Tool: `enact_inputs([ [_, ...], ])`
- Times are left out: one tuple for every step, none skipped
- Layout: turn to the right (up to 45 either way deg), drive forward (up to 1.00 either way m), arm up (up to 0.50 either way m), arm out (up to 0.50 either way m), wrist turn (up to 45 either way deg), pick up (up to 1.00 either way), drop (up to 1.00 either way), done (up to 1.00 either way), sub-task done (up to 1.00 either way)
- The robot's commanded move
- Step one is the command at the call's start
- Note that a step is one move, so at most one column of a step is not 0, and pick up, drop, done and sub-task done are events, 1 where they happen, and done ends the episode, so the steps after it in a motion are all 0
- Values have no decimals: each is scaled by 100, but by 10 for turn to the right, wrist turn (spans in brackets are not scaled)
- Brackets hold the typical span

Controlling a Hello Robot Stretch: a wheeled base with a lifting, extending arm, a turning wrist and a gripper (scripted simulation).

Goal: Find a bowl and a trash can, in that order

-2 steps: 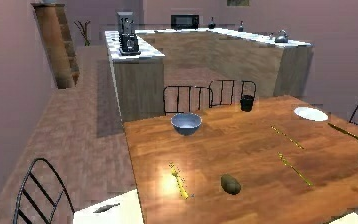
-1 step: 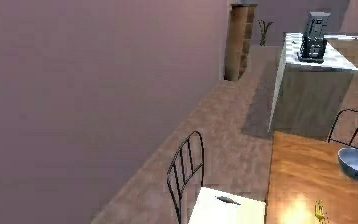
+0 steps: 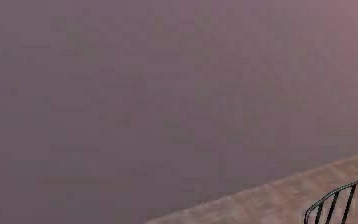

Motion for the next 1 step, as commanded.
enact_inputs([
  [-450,0,0,0,0,0,0,0,0],
])
